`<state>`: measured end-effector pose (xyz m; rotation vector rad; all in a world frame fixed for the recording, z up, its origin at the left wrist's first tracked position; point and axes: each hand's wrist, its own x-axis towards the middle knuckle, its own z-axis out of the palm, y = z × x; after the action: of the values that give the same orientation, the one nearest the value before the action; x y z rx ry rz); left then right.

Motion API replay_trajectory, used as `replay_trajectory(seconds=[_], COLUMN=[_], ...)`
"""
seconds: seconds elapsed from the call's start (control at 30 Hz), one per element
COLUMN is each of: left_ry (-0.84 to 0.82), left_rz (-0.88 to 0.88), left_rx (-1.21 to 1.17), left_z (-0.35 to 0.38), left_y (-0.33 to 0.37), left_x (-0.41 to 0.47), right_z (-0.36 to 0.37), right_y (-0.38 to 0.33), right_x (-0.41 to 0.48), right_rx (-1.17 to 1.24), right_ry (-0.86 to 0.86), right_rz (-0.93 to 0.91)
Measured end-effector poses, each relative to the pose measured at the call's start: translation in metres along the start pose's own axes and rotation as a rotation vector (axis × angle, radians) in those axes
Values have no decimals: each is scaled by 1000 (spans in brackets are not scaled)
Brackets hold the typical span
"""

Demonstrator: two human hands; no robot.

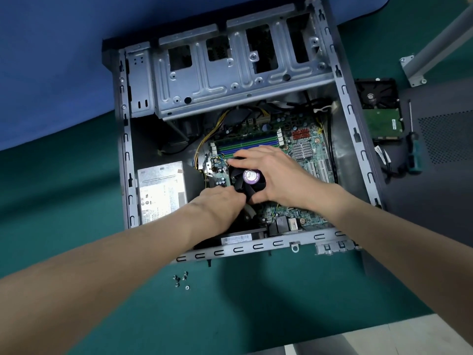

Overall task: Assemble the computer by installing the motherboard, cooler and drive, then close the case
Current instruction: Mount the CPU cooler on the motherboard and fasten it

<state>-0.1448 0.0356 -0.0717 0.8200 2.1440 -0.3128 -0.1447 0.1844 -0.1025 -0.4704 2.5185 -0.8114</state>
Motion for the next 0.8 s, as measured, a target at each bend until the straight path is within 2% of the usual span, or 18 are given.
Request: replay_trajectory(seconds=[0.27, 0.6, 0.8], left_ry=[18, 54, -1], left_rz=[-16, 63, 174], left_rx=[1, 56, 177], left_z=[-2, 3, 3], left_y=[0, 0, 1], left_x=[-2, 7, 12], right_z=[3, 4, 2], right_y=[2, 2, -1], right_x=[1, 3, 2], right_rx=[10, 20, 40], right_ry=[16, 11, 8], right_rz=[5, 37, 53])
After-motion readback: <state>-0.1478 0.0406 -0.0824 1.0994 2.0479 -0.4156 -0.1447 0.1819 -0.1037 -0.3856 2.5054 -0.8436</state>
